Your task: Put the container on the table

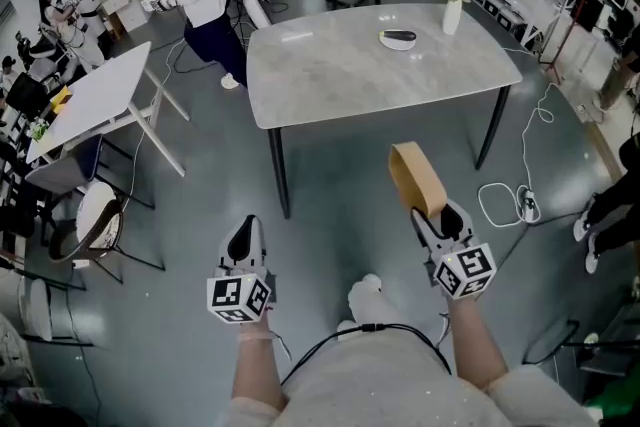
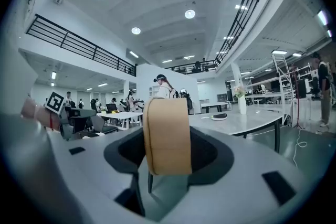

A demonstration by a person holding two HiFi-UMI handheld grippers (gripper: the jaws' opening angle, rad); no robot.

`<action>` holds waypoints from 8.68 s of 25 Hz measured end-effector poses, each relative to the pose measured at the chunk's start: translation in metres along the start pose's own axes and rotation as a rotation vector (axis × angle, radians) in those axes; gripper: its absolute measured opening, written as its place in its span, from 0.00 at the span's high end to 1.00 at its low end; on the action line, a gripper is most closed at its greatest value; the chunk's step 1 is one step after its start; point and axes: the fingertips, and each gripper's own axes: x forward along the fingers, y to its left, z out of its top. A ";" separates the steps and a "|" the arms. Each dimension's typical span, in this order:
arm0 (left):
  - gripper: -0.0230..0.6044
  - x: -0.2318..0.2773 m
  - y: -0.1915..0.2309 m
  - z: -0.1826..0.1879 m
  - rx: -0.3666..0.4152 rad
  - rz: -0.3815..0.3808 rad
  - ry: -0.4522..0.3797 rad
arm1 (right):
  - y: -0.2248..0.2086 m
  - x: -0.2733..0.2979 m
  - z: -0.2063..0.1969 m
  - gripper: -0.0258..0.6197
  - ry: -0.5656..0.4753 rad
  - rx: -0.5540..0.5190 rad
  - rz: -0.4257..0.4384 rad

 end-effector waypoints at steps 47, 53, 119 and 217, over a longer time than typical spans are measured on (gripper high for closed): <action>0.95 0.136 0.056 0.015 0.020 0.055 0.039 | -0.069 0.154 0.027 0.60 -0.023 0.085 0.050; 0.95 0.166 0.065 0.017 -0.002 0.083 0.032 | -0.093 0.182 0.028 0.60 -0.016 0.100 0.052; 0.95 0.431 0.130 0.012 -0.007 0.004 0.101 | -0.166 0.422 0.028 0.60 0.078 0.138 0.134; 0.95 0.545 0.221 -0.020 -0.089 0.081 0.190 | -0.068 0.609 -0.101 0.73 0.769 0.882 0.466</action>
